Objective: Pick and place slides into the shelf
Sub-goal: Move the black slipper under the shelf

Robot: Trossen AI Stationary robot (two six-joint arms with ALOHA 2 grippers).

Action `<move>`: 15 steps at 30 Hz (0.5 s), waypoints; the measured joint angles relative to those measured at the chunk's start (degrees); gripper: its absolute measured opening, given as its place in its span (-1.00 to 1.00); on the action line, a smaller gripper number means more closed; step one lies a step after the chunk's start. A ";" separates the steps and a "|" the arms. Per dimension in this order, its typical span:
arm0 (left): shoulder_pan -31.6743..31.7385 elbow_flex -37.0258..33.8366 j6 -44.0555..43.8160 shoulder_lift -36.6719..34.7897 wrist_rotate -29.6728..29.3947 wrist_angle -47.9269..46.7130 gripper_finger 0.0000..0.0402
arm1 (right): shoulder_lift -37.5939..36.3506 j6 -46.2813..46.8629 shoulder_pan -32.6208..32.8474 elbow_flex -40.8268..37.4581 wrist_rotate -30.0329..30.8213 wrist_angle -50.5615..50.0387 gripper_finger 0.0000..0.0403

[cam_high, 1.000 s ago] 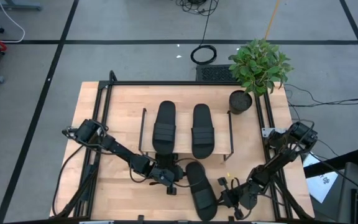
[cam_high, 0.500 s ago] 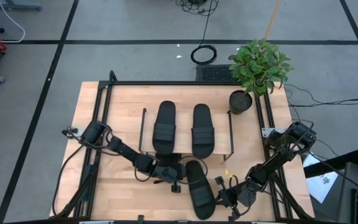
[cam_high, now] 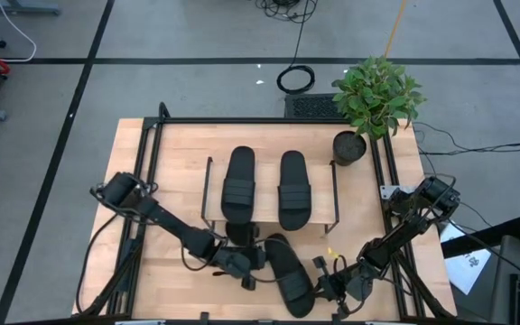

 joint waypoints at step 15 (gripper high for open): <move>-5.70 5.47 -9.54 3.04 12.50 -5.29 -1.00 | 0.00 -1.94 -1.43 0.00 2.91 -0.41 -1.00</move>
